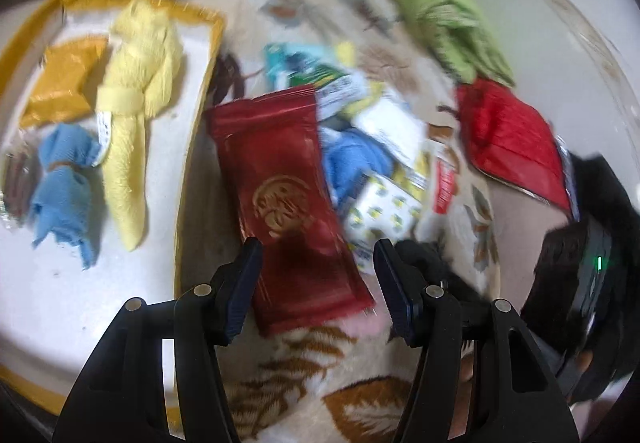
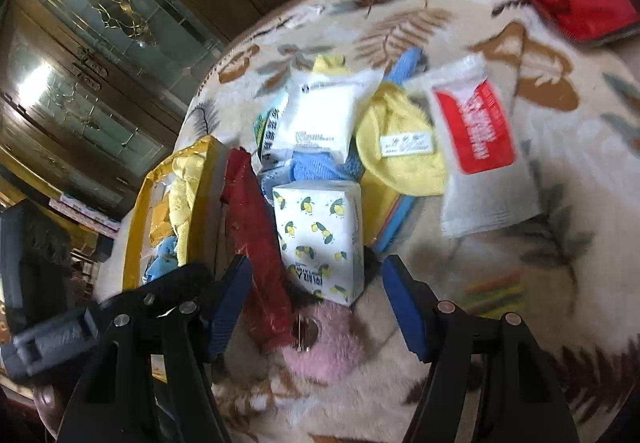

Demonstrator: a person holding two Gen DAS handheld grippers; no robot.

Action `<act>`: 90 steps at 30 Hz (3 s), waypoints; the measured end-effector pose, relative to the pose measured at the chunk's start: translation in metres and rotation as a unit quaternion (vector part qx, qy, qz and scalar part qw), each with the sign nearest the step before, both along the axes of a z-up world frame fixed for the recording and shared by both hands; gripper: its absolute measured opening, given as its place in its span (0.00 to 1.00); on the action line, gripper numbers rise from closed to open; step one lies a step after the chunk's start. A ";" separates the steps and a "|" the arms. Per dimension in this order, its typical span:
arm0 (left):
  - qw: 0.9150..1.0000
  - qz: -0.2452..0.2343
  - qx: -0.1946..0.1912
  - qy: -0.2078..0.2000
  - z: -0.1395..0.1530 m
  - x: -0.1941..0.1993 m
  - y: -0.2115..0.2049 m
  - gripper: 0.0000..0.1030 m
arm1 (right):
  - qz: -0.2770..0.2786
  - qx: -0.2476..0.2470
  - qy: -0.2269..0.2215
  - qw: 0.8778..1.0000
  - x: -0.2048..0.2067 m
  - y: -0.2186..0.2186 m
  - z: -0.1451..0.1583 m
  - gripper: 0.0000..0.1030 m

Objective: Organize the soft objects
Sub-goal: 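Grasp the dark red foil packet with the left tool while the right tool grasps the lemon-print tissue pack, then carry the red packet with the left tool while the right tool carries the tissue pack over the tray, then lower both items into the white tray and open both tools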

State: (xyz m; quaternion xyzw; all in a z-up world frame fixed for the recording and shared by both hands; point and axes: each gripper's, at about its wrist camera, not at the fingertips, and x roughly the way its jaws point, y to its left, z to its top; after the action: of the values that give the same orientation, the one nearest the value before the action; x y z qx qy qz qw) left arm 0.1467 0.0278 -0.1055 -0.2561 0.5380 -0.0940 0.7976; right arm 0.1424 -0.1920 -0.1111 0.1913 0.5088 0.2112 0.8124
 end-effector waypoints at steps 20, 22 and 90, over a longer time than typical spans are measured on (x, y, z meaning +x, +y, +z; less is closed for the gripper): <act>0.991 0.051 0.056 0.110 -0.028 0.033 -0.014 0.65 | -0.027 -0.018 -0.016 0.999 -0.004 -0.004 -0.003 0.26; 0.990 0.054 0.060 0.114 -0.031 0.035 -0.016 0.65 | -0.029 -0.020 -0.022 0.999 -0.007 -0.008 -0.001 0.24; 0.990 0.101 -0.010 -0.101 0.027 -0.111 0.172 0.72 | 0.168 -0.023 -0.074 0.983 -0.078 0.148 0.039 0.61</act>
State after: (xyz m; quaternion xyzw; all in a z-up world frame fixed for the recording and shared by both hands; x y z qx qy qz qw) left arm 0.0358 0.1996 -0.0784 -0.3067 0.4250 -0.0438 0.8505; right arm 0.0648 -0.0438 -0.0724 0.0679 0.4769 0.3466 0.8048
